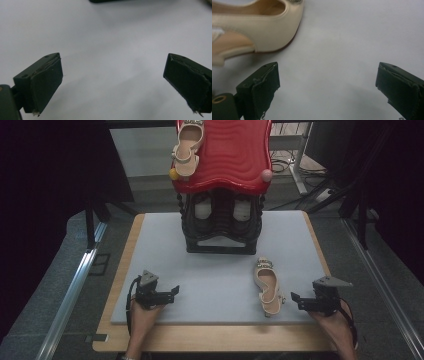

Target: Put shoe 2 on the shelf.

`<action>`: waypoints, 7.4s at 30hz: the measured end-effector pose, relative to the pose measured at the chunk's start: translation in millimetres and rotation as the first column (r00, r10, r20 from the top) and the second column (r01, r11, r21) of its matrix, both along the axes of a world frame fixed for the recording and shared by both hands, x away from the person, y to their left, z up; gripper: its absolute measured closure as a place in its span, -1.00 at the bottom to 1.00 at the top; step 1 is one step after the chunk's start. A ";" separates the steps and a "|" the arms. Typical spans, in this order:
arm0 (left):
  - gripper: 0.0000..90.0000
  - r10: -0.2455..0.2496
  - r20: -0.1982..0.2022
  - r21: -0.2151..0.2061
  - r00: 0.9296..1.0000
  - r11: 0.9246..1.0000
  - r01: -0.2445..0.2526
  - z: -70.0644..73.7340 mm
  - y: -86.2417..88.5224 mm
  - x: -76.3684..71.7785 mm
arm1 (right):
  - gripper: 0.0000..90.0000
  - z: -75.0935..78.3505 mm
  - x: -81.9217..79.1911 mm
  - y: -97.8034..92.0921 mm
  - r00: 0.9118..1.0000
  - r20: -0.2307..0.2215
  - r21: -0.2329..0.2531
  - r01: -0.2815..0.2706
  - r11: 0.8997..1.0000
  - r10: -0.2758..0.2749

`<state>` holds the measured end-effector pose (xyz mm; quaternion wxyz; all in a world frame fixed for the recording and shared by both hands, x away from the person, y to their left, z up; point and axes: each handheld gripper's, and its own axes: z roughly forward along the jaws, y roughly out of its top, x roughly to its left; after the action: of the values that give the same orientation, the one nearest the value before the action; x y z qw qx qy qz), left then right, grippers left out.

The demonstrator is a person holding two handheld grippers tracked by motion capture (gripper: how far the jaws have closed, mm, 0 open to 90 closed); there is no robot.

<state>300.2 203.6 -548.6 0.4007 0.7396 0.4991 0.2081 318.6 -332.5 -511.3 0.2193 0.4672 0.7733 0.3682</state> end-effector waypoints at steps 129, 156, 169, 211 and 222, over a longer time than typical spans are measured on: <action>-0.86 0.058 0.020 0.030 0.998 0.998 -0.059 -19.7 -9.1 -23.9 | 0.97 36.5 102.4 36.7 0.989 -0.128 0.189 0.100 0.977 -0.077; -0.87 0.052 0.020 0.031 0.998 0.998 -0.053 -19.7 -8.4 -23.9 | 0.97 157.1 136.6 27.9 0.987 0.074 0.341 0.108 0.934 -0.141; -0.86 0.052 0.021 0.031 0.998 0.998 -0.053 -19.7 -8.3 -24.0 | 0.97 194.8 171.5 33.8 0.974 0.116 0.371 0.140 0.918 -0.195; -0.87 0.053 0.019 0.032 0.998 0.998 -0.054 -19.5 -8.7 -23.9 | 0.97 339.7 226.8 64.3 0.938 0.236 0.464 0.123 0.877 -0.256; -0.86 0.053 0.017 0.032 0.998 0.998 -0.054 -19.5 -8.8 -24.2 | 0.96 369.5 229.0 97.1 0.926 0.280 0.472 0.096 0.876 -0.252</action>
<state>276.0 194.8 -568.0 0.3870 0.7306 0.5120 0.2329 547.6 -235.4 -141.9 0.2652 0.5047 0.5727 0.5890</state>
